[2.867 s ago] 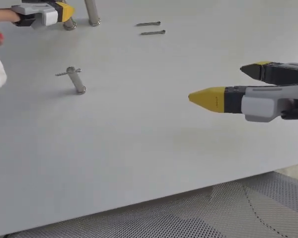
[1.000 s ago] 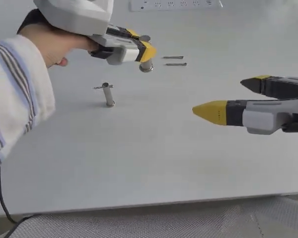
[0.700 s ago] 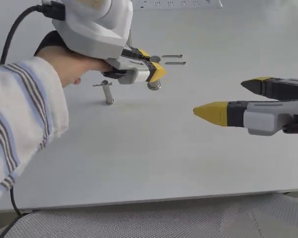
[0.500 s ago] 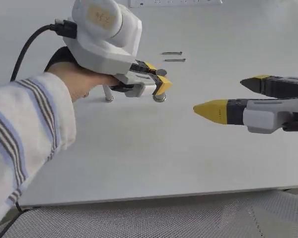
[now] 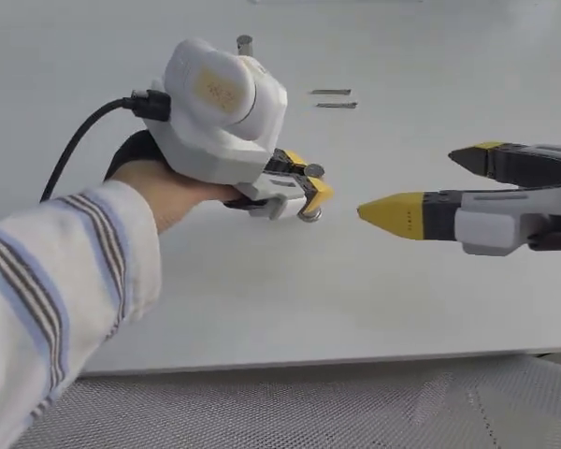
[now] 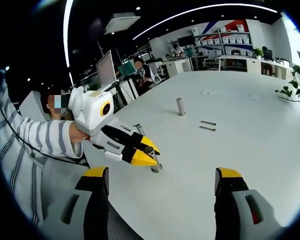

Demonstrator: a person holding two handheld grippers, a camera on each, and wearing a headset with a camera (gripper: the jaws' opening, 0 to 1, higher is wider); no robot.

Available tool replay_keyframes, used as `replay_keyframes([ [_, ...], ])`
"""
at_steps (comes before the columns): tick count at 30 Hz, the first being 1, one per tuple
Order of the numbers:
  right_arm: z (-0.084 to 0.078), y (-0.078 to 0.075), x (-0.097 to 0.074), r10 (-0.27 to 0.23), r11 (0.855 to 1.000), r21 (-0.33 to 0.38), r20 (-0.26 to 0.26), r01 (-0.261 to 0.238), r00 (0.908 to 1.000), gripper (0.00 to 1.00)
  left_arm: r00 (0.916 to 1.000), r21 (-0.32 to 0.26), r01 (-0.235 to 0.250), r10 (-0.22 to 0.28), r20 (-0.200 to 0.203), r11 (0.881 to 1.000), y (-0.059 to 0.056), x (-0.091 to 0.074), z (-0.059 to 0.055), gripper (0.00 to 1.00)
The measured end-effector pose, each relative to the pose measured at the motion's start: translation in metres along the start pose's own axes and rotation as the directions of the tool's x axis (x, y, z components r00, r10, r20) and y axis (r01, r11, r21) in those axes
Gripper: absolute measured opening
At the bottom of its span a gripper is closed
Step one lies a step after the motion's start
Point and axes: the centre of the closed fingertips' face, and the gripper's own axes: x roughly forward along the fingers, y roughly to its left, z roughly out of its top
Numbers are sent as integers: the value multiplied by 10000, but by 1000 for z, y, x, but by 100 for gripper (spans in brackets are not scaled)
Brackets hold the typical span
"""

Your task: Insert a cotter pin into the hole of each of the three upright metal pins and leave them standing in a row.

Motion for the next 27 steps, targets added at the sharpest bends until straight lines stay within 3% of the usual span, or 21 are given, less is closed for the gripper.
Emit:
replay_keyframes([
  [22,1,-2,-4,-27,9997,251,165,22,9999,85,9990,469,-276,259,352,9985,-6,3,-3,10],
  [27,1,-3,-5,-62,9996,274,157,57,9999,85,9957,-73,-388,392,842,9992,-6,1,-3,10],
])
